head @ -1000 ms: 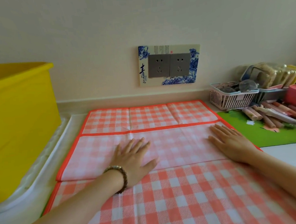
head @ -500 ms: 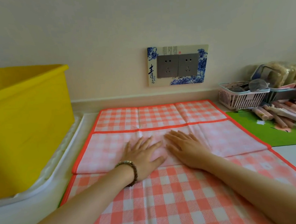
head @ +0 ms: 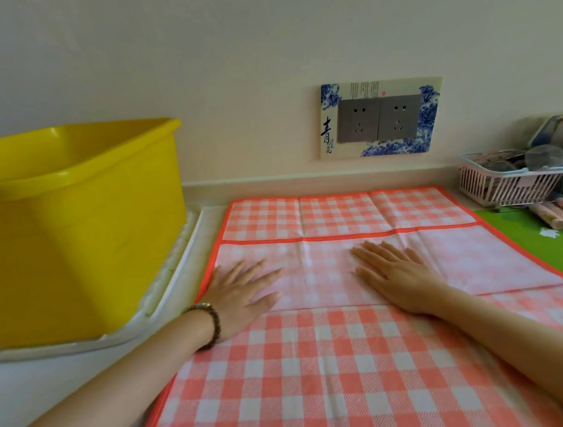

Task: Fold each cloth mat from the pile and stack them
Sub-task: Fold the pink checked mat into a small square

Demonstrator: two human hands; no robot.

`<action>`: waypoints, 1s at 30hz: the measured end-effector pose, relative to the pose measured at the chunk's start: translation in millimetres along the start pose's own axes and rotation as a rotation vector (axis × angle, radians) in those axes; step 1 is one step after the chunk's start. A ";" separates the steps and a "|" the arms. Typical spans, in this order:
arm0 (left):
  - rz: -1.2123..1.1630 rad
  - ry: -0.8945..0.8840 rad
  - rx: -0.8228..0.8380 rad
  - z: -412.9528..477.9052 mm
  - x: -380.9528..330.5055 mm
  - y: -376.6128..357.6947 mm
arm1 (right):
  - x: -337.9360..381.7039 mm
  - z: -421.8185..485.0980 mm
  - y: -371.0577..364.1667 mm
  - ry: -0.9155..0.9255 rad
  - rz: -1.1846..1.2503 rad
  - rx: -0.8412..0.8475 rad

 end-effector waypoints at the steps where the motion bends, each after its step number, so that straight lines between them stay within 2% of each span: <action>1: -0.007 0.002 0.007 -1.4 1.7 -0.4 | 0.2 -0.3 -0.1 0.000 -0.003 0.006; 6: -0.019 0.042 0.074 -1.1 -0.8 3.3 | -3.6 1.0 3.4 0.005 0.069 -0.008; 9: 0.007 0.047 0.084 0.1 -9.7 9.4 | -1.9 -9.4 16.4 0.050 0.337 -0.047; 11: 0.030 -0.054 0.071 1.1 -30.5 10.3 | 4.1 -24.5 21.8 0.122 0.427 -0.024; 14: -0.047 -0.216 0.017 1.4 -60.6 9.5 | 9.3 -46.0 16.5 0.212 0.437 0.075; 18: -0.216 -0.249 -0.028 4.3 -67.2 10.1 | 9.4 -61.4 11.1 0.286 0.401 0.092; 25: 0.096 -0.318 -0.127 -3.6 -78.6 25.0 | 10.0 -66.0 10.4 0.357 0.356 0.050; 27: 0.130 -0.356 -0.138 -7.3 -84.4 24.1 | 10.8 -66.8 11.2 0.362 0.360 0.049; 30: -0.001 -0.285 -0.220 -11.0 -78.7 30.5 | 4.4 -66.8 13.6 0.294 0.432 0.045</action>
Point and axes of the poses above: each hand's wrist, its own z-axis towards the middle knuckle, its own y-axis out of the back of the hand, x = y × z, the point moved 7 cm from there along z, towards the middle knuckle, and after that the axes turned 1 degree about -y, right-handed, at the moved point
